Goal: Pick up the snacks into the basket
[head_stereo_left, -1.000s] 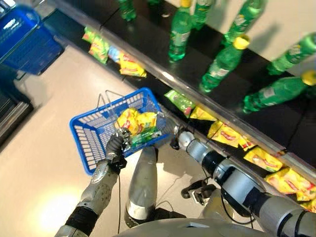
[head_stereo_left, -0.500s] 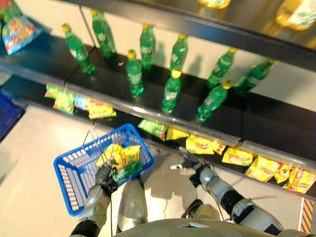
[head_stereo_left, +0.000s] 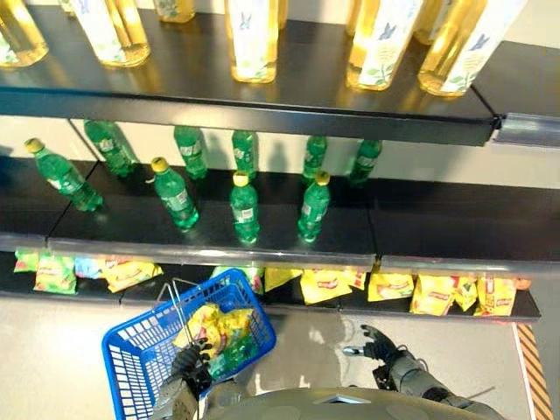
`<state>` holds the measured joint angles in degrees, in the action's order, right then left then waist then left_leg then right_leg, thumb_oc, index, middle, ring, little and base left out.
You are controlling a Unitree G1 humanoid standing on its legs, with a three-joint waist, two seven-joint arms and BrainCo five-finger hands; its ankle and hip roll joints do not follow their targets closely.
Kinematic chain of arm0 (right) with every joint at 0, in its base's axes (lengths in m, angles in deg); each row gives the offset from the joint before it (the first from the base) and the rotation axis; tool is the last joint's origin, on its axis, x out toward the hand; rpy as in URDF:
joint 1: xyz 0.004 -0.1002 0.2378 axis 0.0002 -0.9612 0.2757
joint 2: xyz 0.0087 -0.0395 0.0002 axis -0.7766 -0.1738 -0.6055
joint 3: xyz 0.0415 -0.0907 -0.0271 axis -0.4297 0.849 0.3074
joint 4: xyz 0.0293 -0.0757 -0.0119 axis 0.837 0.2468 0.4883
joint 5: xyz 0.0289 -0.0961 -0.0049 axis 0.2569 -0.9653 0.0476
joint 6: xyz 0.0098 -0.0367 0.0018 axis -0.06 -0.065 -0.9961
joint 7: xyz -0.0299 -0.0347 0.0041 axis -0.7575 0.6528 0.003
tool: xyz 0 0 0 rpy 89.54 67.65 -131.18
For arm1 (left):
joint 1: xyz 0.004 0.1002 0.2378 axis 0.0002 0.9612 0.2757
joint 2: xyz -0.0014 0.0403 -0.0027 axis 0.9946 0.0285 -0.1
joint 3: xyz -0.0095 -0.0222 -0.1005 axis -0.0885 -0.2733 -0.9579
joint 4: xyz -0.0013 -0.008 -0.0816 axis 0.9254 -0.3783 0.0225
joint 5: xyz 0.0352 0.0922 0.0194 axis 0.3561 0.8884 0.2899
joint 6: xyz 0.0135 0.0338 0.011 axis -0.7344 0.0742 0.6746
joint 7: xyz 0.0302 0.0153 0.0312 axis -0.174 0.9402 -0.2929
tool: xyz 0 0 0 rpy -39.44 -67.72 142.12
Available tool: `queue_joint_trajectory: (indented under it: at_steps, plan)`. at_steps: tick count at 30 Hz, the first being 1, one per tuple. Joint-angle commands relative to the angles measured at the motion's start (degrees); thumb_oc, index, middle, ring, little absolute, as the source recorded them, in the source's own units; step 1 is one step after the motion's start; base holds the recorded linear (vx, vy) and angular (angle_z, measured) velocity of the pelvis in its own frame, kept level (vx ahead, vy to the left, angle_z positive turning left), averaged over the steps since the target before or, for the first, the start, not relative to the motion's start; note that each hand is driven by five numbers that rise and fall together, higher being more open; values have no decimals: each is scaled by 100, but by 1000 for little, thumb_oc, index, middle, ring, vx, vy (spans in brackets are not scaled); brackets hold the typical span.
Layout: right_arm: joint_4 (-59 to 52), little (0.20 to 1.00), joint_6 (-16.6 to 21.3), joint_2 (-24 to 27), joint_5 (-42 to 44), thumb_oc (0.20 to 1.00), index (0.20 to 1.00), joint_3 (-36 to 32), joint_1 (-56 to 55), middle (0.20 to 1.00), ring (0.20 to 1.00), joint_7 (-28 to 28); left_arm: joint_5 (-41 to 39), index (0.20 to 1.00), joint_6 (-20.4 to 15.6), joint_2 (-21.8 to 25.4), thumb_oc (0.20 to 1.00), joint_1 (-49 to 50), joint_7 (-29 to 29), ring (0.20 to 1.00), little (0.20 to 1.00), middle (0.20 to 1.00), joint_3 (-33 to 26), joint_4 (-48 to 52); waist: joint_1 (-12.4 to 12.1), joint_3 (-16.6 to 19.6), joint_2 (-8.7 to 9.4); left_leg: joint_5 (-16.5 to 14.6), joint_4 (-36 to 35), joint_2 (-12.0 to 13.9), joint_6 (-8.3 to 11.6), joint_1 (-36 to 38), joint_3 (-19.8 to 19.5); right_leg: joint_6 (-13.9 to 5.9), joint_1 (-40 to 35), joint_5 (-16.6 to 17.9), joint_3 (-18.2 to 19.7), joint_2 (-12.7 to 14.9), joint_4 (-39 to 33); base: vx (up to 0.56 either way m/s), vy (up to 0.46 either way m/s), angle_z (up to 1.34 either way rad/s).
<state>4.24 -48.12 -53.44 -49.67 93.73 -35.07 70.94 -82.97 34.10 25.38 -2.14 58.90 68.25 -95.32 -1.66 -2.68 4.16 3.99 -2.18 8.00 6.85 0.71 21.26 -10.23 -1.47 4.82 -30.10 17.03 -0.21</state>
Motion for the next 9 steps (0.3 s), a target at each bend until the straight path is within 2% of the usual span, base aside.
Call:
queue_joint_trajectory:
  at_steps: [1,5,9]
  plan:
    - [304,1000,232,-13,819,1000,1000,-242,577,1000,1000,-104,154,200,-560,-116,200,-471,186,200,200,200,-225,146,-79,-61,-228,108,-272,-75,-99,-22,-106,-430,6,685,127,126,-331,97,-24,-34]
    - [538,1000,303,-110,1055,1000,1000,-416,538,1000,1000,-229,125,200,-544,-225,200,-549,197,200,200,200,-301,-320,36,40,-221,83,-282,-27,-79,122,-57,-388,-83,638,285,53,-345,93,-35,-31]
    - [596,1000,325,-137,1167,1000,1000,-453,534,1000,1000,-248,190,200,-555,-287,200,-566,199,200,200,200,-275,-480,87,86,-245,47,-281,-15,-81,176,-46,-364,-96,577,359,30,-355,47,-19,-5]
